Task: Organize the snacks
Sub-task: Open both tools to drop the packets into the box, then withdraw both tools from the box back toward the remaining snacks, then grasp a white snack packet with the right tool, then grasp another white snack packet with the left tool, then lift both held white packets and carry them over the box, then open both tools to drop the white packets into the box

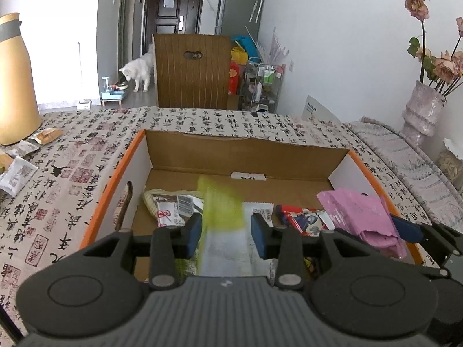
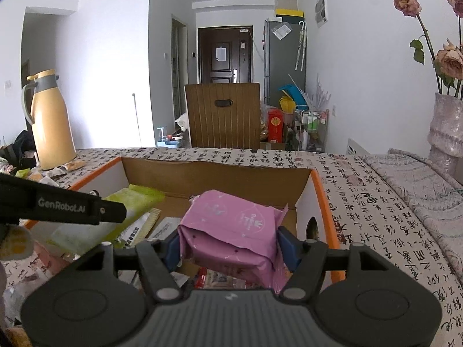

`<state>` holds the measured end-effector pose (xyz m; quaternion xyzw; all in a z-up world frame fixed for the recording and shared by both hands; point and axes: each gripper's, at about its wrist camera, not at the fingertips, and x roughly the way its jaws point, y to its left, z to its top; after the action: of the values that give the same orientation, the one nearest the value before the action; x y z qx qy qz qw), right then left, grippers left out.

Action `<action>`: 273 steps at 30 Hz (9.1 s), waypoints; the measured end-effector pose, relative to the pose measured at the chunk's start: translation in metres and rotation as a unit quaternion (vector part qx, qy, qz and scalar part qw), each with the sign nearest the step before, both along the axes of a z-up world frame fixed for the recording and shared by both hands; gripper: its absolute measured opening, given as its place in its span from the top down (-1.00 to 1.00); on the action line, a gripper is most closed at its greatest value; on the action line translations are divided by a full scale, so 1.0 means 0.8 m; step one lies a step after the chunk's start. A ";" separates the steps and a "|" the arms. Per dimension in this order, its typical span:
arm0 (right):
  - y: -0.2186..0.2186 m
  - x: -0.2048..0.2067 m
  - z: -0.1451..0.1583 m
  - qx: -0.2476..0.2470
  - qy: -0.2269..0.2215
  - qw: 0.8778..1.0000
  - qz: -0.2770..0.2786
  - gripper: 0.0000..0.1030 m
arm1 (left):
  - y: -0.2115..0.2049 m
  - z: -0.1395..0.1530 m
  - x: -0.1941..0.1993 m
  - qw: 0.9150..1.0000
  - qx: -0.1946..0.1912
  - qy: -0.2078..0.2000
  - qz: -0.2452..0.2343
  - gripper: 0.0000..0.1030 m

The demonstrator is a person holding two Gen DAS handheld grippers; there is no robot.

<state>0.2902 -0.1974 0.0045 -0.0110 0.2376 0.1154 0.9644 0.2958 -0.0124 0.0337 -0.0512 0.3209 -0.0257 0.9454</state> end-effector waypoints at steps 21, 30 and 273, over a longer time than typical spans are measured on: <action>-0.022 -0.007 0.006 0.021 -0.017 0.999 -0.029 -1.00 | 0.008 0.005 -0.004 0.999 0.007 -0.002 0.040 -1.00; -0.020 -0.025 0.021 0.009 -0.027 0.999 -0.025 -1.00 | 0.008 0.018 -0.020 0.999 0.016 -0.010 0.045 -1.00; 0.050 -0.195 0.045 -0.056 -0.003 0.976 -0.209 -1.00 | 0.011 0.014 -0.084 0.958 0.116 0.008 -0.263 -1.00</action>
<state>0.1345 -0.1573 0.0406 -0.0152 0.2374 -0.1019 0.9659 0.2282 -0.0038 0.0451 0.1451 0.3316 -0.2355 0.9019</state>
